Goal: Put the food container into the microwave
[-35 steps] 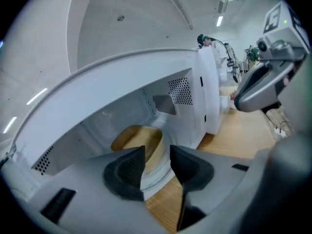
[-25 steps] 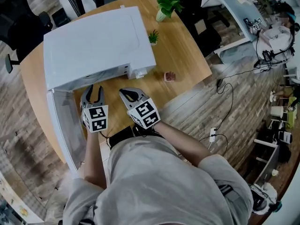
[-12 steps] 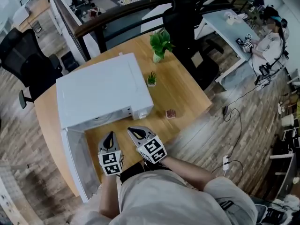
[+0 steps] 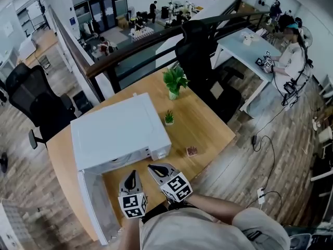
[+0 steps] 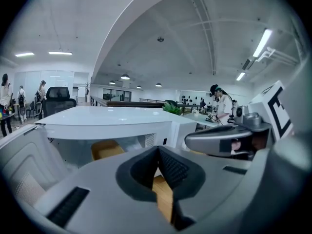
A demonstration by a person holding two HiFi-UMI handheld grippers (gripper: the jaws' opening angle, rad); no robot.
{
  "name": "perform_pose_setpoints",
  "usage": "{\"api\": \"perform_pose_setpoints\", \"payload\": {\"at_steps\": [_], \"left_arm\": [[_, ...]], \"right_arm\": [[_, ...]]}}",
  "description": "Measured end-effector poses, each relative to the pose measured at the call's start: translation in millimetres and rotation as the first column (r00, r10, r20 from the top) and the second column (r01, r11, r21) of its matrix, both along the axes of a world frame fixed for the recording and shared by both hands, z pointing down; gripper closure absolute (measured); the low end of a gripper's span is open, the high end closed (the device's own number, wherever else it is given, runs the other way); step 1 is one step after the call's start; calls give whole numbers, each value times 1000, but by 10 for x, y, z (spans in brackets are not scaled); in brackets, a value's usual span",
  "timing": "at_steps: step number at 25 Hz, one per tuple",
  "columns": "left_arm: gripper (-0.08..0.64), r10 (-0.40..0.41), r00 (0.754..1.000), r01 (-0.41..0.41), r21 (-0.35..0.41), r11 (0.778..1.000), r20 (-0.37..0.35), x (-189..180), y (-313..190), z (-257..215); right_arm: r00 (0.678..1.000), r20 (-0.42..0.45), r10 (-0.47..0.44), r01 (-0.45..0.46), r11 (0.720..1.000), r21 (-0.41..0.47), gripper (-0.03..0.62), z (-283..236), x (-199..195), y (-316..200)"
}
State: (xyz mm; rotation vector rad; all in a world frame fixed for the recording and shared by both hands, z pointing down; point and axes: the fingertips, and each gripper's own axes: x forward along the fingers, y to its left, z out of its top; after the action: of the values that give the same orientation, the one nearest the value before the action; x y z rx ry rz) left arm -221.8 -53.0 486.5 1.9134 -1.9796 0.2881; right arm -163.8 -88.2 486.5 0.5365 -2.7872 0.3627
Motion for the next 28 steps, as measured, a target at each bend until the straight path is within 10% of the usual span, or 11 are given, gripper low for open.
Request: {"api": "perform_pose_setpoints", "payload": {"at_steps": [28], "left_arm": [[548, -67, 998, 62, 331, 942, 4, -286, -360, -1466]], "right_arm": [[968, 194, 159, -212, 933, 291, 589, -1575, 347, -715]]}}
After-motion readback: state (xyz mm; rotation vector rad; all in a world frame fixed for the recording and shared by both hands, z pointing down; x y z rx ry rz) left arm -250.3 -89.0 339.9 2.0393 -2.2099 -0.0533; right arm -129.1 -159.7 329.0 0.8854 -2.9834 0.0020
